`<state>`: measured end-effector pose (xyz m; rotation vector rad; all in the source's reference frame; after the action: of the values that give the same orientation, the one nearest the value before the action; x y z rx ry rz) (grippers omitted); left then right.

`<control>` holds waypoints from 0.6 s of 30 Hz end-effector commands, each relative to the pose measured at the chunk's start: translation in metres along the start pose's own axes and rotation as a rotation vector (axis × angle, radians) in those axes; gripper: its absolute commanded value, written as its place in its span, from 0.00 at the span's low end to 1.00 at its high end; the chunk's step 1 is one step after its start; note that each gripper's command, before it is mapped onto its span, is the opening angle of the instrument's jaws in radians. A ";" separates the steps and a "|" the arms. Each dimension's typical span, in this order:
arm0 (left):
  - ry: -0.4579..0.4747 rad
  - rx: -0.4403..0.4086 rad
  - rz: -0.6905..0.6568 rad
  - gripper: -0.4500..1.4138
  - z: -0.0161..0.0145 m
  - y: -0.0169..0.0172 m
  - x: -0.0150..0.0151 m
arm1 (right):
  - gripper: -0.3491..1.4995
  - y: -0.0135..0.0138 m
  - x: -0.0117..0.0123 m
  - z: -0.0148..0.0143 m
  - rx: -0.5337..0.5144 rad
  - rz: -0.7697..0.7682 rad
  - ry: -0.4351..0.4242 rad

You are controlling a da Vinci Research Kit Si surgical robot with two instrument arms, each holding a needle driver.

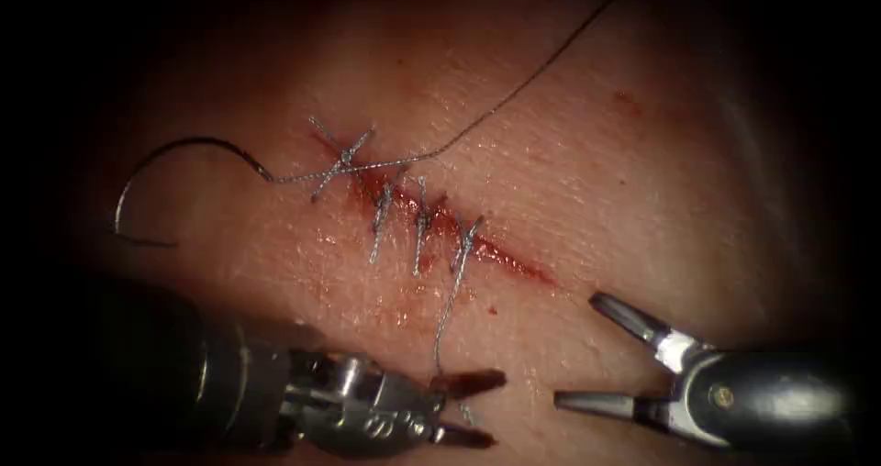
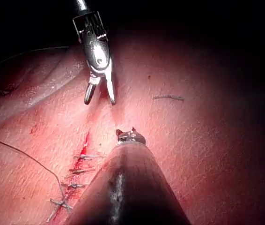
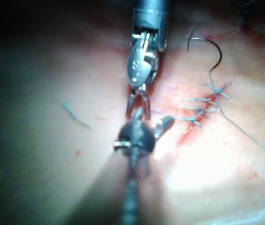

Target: Wound Closure

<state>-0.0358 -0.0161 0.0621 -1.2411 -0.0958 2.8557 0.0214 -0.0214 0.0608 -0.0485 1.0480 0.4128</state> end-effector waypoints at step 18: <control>0.090 0.064 -0.047 0.00 -0.0058 -0.0050 0.0017 | 0.88 0.0002 -0.0029 0.0053 0.029 -0.248 0.070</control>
<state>-0.0321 -0.0101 0.0567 -1.3355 -0.0272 2.7323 0.0238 -0.0203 0.0656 -0.1704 1.0995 0.1669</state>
